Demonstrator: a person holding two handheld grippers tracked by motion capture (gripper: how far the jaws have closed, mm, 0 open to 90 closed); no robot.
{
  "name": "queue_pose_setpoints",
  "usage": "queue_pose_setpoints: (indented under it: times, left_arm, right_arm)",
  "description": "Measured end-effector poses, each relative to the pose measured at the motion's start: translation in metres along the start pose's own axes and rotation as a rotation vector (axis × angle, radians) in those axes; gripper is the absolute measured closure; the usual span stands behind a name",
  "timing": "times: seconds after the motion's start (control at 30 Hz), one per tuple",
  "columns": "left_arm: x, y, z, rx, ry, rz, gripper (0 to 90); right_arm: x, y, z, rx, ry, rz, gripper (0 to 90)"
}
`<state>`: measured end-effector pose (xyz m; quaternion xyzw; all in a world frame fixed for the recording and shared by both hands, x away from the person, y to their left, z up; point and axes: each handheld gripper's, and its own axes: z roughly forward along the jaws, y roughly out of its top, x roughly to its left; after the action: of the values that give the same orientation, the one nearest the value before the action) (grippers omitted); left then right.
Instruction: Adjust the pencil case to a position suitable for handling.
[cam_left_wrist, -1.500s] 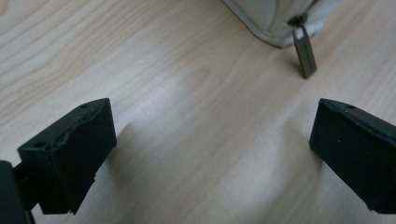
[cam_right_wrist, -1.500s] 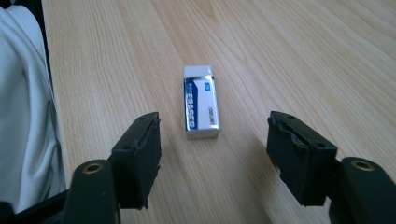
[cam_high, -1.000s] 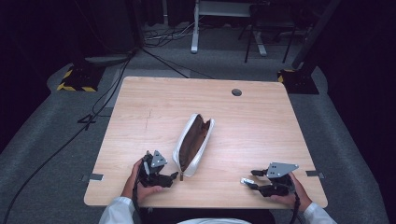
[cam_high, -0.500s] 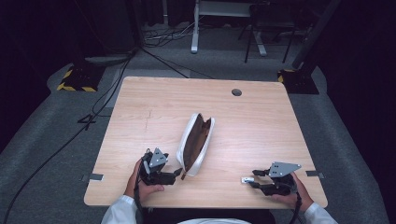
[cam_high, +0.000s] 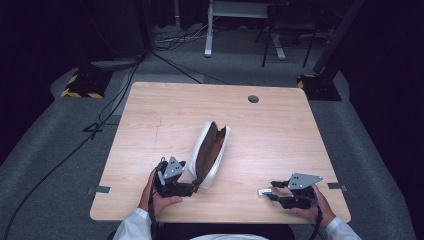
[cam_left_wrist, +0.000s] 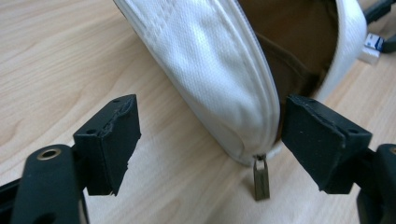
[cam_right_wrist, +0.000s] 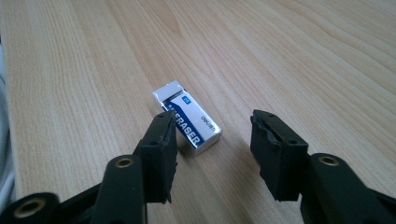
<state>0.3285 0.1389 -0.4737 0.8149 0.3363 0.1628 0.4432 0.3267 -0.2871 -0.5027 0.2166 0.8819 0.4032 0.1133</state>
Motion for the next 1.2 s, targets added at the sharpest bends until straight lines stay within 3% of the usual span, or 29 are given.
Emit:
queue_pose_setpoints:
  times: [0.1, 0.13, 0.5, 0.57, 0.93, 1.2]
  left_arm:
    - [-0.002, 0.003, 0.002, 0.003, 0.002, 0.029, 28.8]
    - [-0.002, 0.003, 0.004, 0.004, -0.001, 0.028, 33.6]
    - [0.000, 0.003, 0.008, -0.006, -0.043, 0.038, 53.1]
    - [0.003, 0.003, 0.009, -0.004, -0.074, 0.031, 55.1]
    - [0.007, 0.009, 0.023, -0.008, -0.142, 0.025, 60.8]
    - [0.003, 0.018, 0.037, -0.006, -0.172, 0.040, 61.1]
  right_arm:
    - [0.001, 0.000, 0.000, -0.001, 0.001, -0.010, 55.2]
    - [0.001, 0.000, -0.001, 0.000, 0.002, -0.011, 55.6]
    - [-0.004, -0.002, -0.006, 0.012, -0.018, -0.009, 63.6]
    - [-0.004, -0.002, -0.006, 0.013, -0.024, -0.007, 64.9]
    - [-0.014, -0.010, -0.014, 0.011, -0.054, 0.009, 77.2]
    - [-0.021, -0.015, -0.018, 0.000, -0.048, 0.030, 76.2]
